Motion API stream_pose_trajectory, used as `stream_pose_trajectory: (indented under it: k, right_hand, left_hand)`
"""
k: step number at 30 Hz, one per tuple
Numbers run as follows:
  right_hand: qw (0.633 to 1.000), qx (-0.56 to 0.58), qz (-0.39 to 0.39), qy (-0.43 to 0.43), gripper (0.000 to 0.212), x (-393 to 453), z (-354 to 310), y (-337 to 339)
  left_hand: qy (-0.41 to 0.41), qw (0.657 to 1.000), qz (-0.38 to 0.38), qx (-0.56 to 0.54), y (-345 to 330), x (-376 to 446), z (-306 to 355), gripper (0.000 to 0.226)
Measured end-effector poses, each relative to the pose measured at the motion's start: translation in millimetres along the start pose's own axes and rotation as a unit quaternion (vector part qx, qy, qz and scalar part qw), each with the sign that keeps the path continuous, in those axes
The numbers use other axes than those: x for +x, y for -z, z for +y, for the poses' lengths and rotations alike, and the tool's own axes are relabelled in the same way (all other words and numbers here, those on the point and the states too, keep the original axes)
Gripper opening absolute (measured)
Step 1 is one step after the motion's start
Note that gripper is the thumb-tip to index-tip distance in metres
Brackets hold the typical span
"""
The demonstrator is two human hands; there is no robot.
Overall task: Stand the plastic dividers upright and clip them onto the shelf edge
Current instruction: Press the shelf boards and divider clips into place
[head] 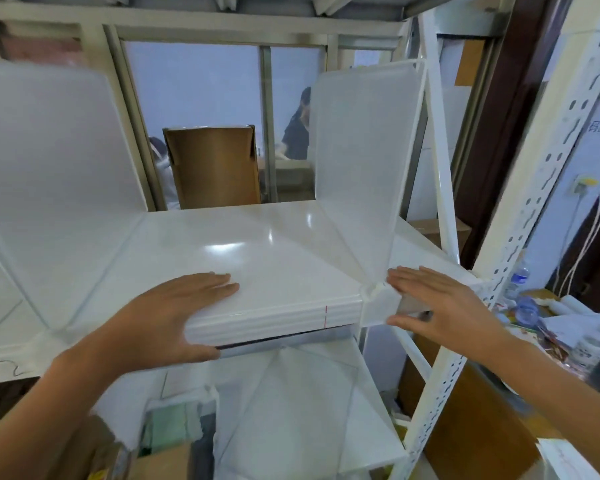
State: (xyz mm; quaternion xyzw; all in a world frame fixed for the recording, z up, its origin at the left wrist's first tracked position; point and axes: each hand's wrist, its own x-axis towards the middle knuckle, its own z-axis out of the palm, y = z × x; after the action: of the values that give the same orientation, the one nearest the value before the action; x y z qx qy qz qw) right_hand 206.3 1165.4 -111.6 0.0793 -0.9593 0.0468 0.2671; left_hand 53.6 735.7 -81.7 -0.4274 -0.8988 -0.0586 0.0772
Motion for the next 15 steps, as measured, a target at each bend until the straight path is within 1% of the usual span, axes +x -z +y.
stream_pose_trajectory:
  k: [2, 8, 11, 15]
  right_hand:
    - [1.000, -0.007, 0.015, 0.009, 0.070, 1.6, -0.6, -6.0]
    - [0.996, 0.048, 0.067, 0.025, 0.061, 4.5, 0.0, -14.2]
    - [0.996, 0.045, 0.065, 0.040, 0.060, 5.3, 2.2, -15.0]
    - [0.996, 0.044, 0.057, 0.050, 0.059, 10.8, 0.9, -18.8]
  left_hand:
    - [-0.027, 0.998, -0.006, 0.048, -5.4, -3.8, -8.7, 0.106]
    - [-0.027, 0.998, 0.004, 0.061, -12.3, 0.2, -6.8, 0.112]
    - [-0.021, 0.998, -0.010, 0.061, -13.0, 2.7, -7.8, 0.115]
    - [-0.032, 0.996, -0.010, 0.081, -17.7, 4.0, -10.2, 0.118]
